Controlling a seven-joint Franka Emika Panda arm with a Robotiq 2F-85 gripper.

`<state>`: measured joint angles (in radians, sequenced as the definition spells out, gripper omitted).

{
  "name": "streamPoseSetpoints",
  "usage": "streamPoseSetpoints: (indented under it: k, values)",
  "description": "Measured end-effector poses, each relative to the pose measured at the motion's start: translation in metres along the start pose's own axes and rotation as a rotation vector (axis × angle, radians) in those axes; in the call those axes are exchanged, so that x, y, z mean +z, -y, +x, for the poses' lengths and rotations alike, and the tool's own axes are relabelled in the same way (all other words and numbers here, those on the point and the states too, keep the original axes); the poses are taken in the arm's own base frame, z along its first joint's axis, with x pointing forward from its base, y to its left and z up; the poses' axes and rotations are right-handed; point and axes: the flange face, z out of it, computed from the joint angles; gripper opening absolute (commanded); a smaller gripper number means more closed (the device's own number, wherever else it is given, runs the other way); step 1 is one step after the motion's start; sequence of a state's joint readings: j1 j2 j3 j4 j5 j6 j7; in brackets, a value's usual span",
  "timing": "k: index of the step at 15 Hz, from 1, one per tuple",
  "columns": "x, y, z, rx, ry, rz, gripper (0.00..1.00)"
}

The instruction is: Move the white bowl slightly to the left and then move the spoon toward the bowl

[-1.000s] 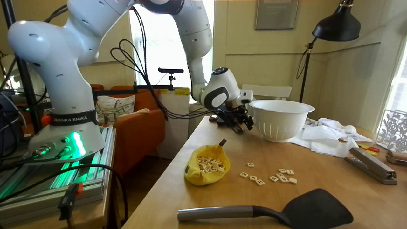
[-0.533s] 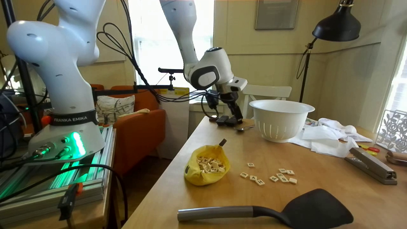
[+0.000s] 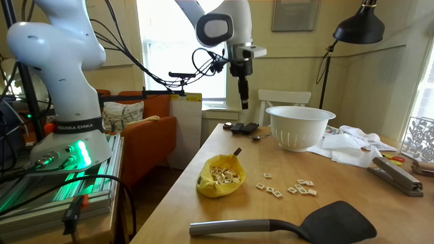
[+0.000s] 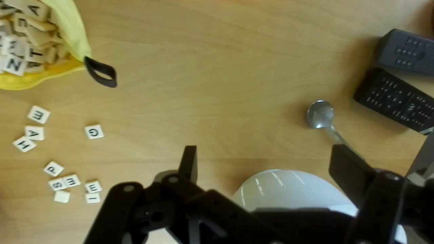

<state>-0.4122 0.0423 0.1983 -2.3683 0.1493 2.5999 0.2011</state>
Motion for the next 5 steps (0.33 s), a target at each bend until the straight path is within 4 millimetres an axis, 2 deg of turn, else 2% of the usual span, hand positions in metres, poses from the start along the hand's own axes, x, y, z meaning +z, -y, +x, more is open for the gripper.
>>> streamPoseSetpoints:
  k: [2,5]
  values:
    - [-0.047,-0.008,0.001,-0.007,0.031,-0.030,1.00]
    - [-0.110,-0.005,0.006,-0.044,0.026,-0.058,1.00]
